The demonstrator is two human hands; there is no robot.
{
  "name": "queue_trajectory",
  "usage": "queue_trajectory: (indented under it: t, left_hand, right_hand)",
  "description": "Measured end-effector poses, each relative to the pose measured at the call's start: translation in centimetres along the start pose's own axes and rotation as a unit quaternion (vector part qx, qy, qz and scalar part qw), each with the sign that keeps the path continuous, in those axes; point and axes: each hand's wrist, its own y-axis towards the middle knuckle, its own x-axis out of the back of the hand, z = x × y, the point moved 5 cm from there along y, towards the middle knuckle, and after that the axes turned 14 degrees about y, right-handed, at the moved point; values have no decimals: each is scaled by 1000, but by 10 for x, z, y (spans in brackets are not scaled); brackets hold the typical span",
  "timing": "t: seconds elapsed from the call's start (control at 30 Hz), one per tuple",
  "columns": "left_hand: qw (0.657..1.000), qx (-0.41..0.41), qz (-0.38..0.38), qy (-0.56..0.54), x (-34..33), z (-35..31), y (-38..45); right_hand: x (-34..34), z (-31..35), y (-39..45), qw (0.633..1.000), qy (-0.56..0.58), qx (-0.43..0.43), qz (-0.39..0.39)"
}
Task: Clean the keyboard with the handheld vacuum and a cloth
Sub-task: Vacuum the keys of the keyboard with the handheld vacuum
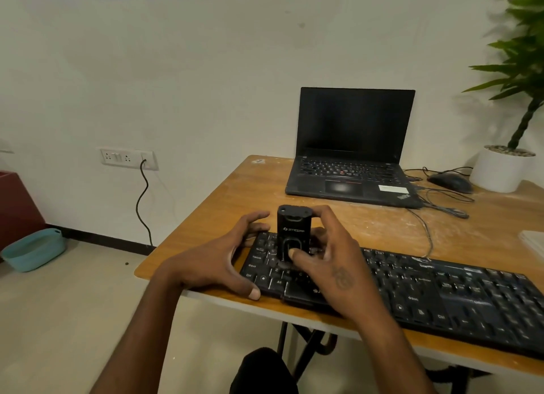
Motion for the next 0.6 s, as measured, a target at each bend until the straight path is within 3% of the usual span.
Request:
queue_trajectory:
  t: [0.33,0.6]
  left_hand:
    - [999,19,-11,35,1,3,0]
    - [1000,1,-9,4,1,-1,2]
  right_hand:
    - [-48,-8,16,998,-39,29,29]
    - [8,3,-3,999,-51,-15,-3]
